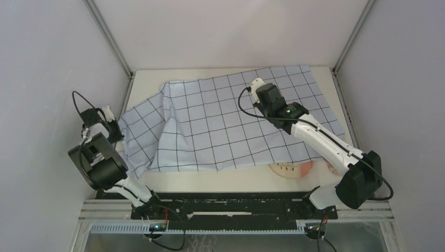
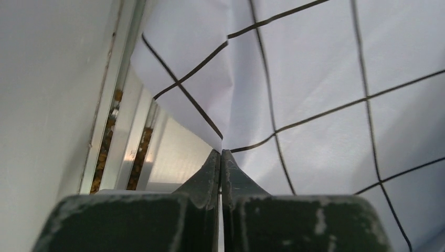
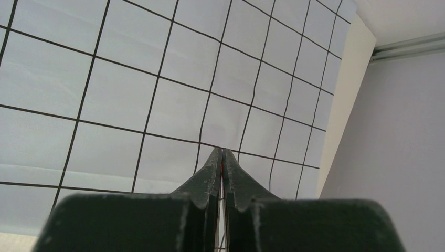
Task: Set the dinner table for one person
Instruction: Flatten out the napkin at the center of the board.
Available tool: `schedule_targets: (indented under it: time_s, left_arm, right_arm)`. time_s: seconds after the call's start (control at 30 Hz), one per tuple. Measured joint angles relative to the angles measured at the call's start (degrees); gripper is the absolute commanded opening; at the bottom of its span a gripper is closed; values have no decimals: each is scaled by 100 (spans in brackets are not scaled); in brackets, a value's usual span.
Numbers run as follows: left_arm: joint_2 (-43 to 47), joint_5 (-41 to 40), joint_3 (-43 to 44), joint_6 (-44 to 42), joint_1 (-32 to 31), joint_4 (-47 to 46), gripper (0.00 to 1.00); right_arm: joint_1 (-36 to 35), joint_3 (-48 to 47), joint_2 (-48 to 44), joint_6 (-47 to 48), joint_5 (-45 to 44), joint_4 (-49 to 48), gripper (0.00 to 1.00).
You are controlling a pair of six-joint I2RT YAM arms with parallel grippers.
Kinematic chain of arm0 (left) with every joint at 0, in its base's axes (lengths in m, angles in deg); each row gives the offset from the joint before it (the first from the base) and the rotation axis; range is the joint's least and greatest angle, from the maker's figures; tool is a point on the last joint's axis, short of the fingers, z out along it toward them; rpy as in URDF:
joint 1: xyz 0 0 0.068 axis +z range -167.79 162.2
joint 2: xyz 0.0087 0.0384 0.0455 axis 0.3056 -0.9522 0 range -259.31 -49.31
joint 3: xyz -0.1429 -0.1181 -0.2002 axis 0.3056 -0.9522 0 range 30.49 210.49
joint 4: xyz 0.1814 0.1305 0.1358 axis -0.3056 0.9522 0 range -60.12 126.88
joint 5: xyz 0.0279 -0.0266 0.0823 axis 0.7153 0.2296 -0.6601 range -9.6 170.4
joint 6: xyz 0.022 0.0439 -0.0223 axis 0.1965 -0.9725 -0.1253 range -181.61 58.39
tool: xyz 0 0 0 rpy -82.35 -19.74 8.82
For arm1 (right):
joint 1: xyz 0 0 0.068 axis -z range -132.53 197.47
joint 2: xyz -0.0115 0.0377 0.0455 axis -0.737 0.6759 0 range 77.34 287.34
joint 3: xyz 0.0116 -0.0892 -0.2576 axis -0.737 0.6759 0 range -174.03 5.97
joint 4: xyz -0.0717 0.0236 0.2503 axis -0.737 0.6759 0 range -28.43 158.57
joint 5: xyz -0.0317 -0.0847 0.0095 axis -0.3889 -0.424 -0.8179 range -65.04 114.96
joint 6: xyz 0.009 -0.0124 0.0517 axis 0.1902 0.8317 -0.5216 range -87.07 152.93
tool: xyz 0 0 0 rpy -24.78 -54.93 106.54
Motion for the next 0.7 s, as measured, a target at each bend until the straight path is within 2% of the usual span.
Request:
schedule_targets:
  time_s: [0.3,0.47,0.6,0.7]
  left_arm:
    - [389,-295,240,-37,-667,356,0]
    - [380,-673,890,-105,-807,758,0]
    - [107,-929,2168,-114,-964,1346,0]
    - [-389,-1126,3626,-111,-1040,1742,0]
  right_arm:
    - [2,140,0,0,2,-74,7]
    - [59,149,0,0,2,-131,6]
    - [105,149,0,-2,13,-195,6]
    - [114,149,0,-11,55,-199,6]
